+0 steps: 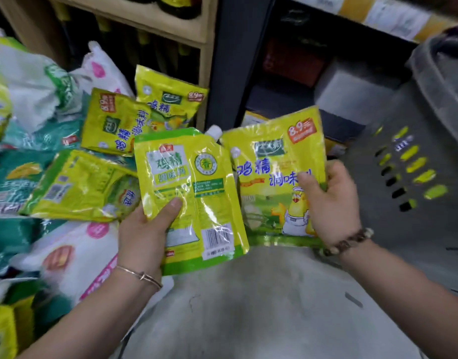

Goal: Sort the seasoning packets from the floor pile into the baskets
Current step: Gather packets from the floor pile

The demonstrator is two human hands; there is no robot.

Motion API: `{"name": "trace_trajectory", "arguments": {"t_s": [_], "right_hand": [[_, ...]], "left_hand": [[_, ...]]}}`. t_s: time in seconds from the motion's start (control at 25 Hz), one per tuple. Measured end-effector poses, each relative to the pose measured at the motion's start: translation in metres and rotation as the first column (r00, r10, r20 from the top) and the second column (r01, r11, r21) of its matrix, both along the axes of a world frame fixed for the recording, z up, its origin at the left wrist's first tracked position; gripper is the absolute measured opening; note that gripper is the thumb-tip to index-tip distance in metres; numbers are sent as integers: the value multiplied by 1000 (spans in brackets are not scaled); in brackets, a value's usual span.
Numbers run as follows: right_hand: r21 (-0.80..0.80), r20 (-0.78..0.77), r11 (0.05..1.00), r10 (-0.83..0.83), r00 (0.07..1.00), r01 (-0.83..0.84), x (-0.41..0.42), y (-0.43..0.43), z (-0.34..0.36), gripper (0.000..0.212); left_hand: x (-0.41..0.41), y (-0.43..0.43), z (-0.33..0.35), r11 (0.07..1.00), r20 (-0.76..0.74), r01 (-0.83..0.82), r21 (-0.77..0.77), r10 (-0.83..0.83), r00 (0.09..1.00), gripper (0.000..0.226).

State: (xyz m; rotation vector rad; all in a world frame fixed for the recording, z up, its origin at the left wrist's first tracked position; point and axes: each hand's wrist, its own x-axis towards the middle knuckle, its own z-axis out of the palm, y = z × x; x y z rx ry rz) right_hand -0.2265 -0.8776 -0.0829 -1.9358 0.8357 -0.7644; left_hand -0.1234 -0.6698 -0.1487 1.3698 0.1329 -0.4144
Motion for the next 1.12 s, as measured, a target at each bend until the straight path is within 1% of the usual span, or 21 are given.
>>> {"name": "trace_trajectory", "arguments": {"t_s": [0.08, 0.12, 0.2, 0.28, 0.4, 0.44, 0.52, 0.6, 0.64, 0.68, 0.72, 0.8, 0.88, 0.92, 0.96, 1.04, 1.12], "right_hand": [[-31, 69, 998, -44, 997, 46, -1, -3, 9, 26], [-19, 92, 998, -53, 994, 55, -2, -3, 12, 25], [17, 131, 998, -63, 989, 61, -1, -3, 21, 23], [30, 161, 998, -57, 985, 53, 2, -1, 34, 22], [-10, 301, 998, -55, 952, 61, 4, 4, 58, 26], [-26, 347, 999, -31, 938, 43, 4, 6, 67, 26], [-52, 388, 999, 24, 921, -4, 3, 8, 87, 25], [-66, 402, 998, 37, 915, -12, -4, 3, 111, 22], [-63, 408, 998, 35, 912, -10, -8, -1, 123, 20], [-64, 414, 998, 33, 910, -7, -13, -7, 135, 18], [-69, 416, 998, 34, 909, -6, -19, -15, 146, 16], [-101, 426, 995, 49, 903, -6, -35, -35, 172, 13], [-139, 439, 990, 43, 898, 21, -54, -60, 197, 12], [-158, 438, 986, 15, 899, 61, -64, -75, 207, 13], [-175, 430, 978, -25, 903, 111, -76, -91, 216, 13], [-195, 381, 960, -116, 917, 202, -95, -123, 224, 12], [-193, 311, 948, -187, 932, 255, -110, -158, 225, 8]], "left_hand": [[0, -3, 13, 999, 31, 7, -34, -6, 1000, 22], [0, -3, 19, 999, 57, 7, -31, -6, 998, 21], [2, -1, 37, 1000, 127, -11, -10, 12, 992, 18], [6, 5, 56, 999, 168, -51, 8, 49, 985, 11], [10, 11, 84, 998, 203, -67, -15, 69, 977, 6], [10, 12, 90, 999, 213, -51, -11, 53, 976, 17], [9, 10, 102, 1000, 202, -4, -13, 7, 979, 48], [8, -2, 113, 995, 167, 99, -6, -97, 981, 79], [7, -10, 119, 990, 154, 136, -30, -130, 980, 86], [4, -18, 128, 987, 151, 151, -62, -140, 979, 84], [1, -27, 137, 981, 175, 159, -111, -138, 975, 69], [-10, -53, 165, 971, 303, 141, -194, -77, 950, 16], [-20, -82, 191, 952, 414, 215, -217, -110, 903, 11], [-26, -100, 203, 943, 452, 259, -210, -141, 881, 14], [-28, -118, 212, 939, 490, 289, -184, -168, 856, 17], [-30, -154, 226, 942, 545, 310, -128, -194, 815, 10], [-37, -191, 235, 946, 607, 323, -26, -242, 757, 11]]}}
